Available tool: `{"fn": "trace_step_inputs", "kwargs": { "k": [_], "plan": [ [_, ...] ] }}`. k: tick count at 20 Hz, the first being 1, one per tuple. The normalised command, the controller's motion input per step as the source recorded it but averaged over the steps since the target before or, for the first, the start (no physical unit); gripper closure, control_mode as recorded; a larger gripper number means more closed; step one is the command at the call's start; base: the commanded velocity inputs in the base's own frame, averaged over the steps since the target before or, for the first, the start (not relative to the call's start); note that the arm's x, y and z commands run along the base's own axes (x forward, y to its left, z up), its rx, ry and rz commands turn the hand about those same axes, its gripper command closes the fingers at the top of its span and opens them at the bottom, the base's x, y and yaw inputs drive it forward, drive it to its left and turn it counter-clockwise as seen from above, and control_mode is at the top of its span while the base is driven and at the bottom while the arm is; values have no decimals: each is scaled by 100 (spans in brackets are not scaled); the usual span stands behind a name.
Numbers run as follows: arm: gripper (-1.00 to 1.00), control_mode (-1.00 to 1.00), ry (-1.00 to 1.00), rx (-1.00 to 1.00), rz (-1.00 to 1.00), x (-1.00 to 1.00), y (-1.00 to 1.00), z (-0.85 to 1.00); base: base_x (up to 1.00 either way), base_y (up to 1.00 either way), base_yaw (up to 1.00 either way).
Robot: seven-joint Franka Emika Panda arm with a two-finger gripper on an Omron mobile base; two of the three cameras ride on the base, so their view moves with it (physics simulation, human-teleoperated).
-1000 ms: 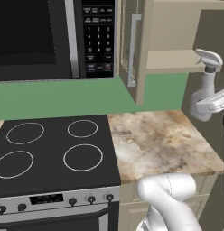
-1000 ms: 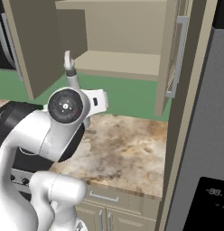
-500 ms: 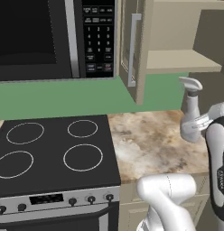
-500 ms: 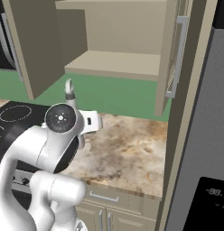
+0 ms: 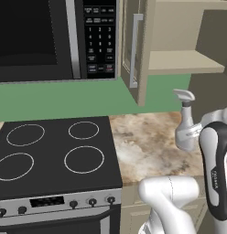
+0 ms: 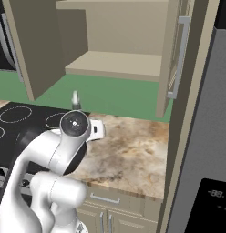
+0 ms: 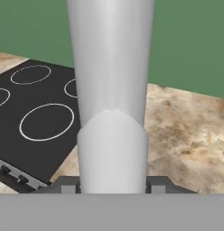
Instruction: Move the cutting board and knife to the sink. Then move spray from the cabinet to the counter.
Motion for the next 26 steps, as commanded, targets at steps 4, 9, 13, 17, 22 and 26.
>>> {"fn": "trace_step_inputs", "kwargs": {
  "k": [4,9,13,17,22,26],
  "plan": [
    [100,-100,-19,4,0,33,2,-48,0,0,0],
    [100,-100,-12,1,0,36,10,-55,0,0,0],
    [100,-100,-7,0,0,46,13,-48,0,0,0],
    [100,-100,-3,0,0,52,11,-51,0,0,0],
    [100,-100,-3,0,0,44,2,-62,0,0,0],
    [100,-100,0,1,0,41,0,-62,0,0,0]
  ]
}}
